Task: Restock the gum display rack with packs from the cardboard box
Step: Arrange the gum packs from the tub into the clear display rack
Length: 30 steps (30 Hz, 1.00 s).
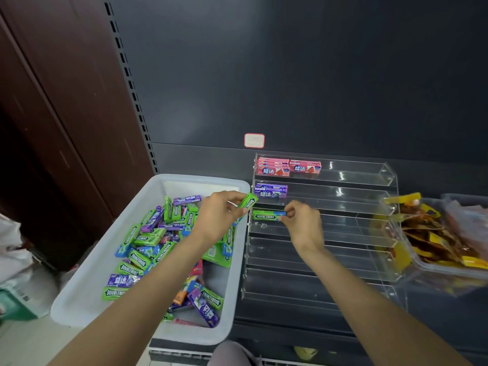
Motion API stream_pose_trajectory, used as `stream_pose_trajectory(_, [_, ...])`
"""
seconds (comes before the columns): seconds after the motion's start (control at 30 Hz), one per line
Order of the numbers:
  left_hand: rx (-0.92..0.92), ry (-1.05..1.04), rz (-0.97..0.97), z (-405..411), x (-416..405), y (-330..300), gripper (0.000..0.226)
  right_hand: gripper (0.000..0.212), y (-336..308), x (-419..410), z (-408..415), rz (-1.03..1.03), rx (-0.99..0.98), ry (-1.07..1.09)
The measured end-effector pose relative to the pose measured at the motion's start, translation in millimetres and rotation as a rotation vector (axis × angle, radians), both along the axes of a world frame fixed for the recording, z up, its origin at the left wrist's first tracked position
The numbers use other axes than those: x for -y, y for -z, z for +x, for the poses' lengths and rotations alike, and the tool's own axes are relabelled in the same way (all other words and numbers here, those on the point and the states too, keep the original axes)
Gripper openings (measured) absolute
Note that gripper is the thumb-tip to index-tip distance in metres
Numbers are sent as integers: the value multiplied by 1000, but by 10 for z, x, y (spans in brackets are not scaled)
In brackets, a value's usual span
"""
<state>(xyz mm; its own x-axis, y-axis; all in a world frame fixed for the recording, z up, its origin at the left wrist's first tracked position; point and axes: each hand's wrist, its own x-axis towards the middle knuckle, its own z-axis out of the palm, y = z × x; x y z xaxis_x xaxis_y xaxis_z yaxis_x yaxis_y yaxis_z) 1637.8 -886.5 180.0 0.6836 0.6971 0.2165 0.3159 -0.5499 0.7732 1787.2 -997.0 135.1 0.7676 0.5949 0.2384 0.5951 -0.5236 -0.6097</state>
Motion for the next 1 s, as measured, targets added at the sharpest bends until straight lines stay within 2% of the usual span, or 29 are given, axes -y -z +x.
stream_pose_trajectory(0.2, [0, 6, -23, -19, 12, 2, 31, 14, -12, -26, 12, -97, -18, 1])
stream_pose_trajectory(0.37, [33, 12, -85, -57, 77, -6, 25, 14, -39, -16, 12, -73, -74, -8])
stream_pose_trajectory(0.5, [3, 19, -49, -77, 81, -4, 21, 11, -137, 46, -21, -86, -71, -53])
stream_pose_trajectory(0.57, [-28, 41, -13, -74, 78, -9, 24, 13, -230, 100, -61, -7, -81, -81])
stream_pose_trajectory(0.67, [-70, 85, 26, -22, 116, -47, 26, 25, -377, 166, -133, 165, -249, -243])
stream_pose_trajectory(0.73, [-60, 116, 10, 41, 171, -74, 25, 32, -428, 195, -155, 192, -325, -378])
stream_pose_trajectory(0.8, [-35, 143, -26, 98, 226, -91, 24, 32, -453, 213, -137, 168, -295, -442])
stream_pose_trajectory(0.87, [-9, 158, -69, 134, 250, -87, 25, 30, -468, 232, -107, 203, -287, -440])
stream_pose_trajectory(1.0, [117, 130, -192, 171, 276, -75, 40, 24, -460, 278, -90, 346, -531, -378])
